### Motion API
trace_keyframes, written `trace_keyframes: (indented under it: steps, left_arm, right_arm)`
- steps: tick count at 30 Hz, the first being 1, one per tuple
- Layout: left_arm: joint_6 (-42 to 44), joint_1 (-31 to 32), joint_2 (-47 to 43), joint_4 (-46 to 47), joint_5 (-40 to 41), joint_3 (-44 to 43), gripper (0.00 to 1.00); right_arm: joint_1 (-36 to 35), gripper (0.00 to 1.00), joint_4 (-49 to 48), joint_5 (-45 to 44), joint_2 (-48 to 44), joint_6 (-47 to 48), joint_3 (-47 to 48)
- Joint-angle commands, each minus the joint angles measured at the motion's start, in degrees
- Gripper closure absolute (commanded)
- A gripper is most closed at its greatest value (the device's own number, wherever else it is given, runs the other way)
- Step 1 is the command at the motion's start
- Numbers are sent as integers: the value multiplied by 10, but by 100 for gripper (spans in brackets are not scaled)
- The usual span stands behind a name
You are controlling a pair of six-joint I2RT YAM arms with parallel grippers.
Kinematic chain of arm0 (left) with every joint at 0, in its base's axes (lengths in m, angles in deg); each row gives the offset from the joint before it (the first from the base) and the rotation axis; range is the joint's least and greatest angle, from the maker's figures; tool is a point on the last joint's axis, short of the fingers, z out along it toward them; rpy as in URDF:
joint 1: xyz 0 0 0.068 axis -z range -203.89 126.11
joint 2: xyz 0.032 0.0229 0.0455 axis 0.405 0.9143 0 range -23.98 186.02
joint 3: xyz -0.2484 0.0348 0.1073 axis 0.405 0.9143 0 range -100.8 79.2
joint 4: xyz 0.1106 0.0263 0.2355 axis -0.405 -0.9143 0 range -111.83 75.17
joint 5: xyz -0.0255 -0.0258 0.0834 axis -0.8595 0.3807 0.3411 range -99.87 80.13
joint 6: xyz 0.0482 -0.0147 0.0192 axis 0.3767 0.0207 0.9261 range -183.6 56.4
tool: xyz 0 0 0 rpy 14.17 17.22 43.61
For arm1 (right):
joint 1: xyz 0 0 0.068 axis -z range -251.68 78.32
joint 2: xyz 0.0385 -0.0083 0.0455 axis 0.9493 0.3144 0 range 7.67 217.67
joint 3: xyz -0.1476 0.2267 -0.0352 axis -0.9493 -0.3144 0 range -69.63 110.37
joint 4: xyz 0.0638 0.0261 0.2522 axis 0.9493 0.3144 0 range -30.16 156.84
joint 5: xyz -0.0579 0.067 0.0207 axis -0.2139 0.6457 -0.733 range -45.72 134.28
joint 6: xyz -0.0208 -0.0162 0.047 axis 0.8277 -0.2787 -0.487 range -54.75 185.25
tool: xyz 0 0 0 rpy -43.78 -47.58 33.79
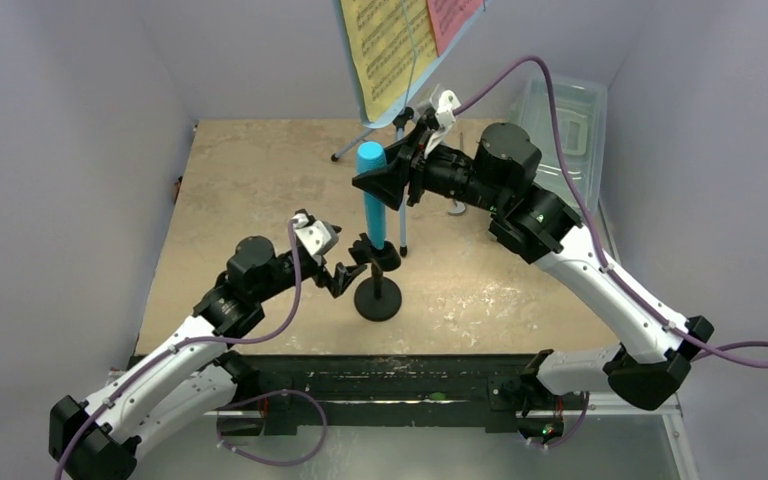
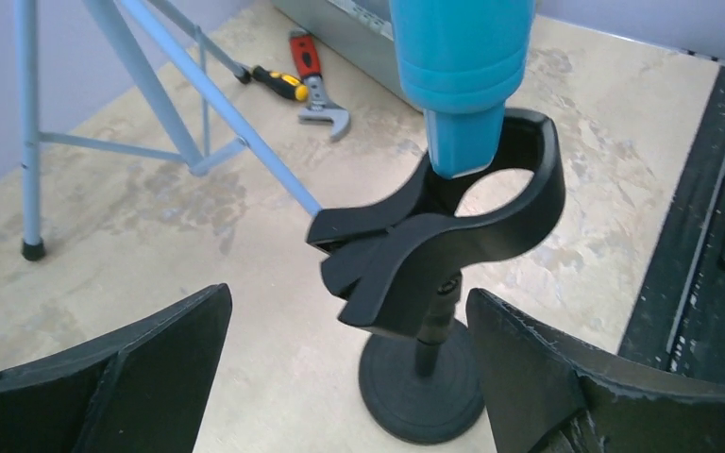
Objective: Set up the instrument practice props
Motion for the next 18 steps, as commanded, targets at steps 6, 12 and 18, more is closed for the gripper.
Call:
trace_keyframes:
  steps: [6, 12, 18]
  left_arm:
    - [167, -45, 77, 118, -95, -50, 7]
    - [253, -95, 160, 9, -258, -141, 13]
    - [275, -98, 207, -100, -366, -170, 17]
  right_arm:
    - [-6, 100, 19, 0, 22, 8, 105]
    - [-6, 100, 28, 15, 21, 9, 110]
    - [-6, 100, 41, 19, 19, 8, 100]
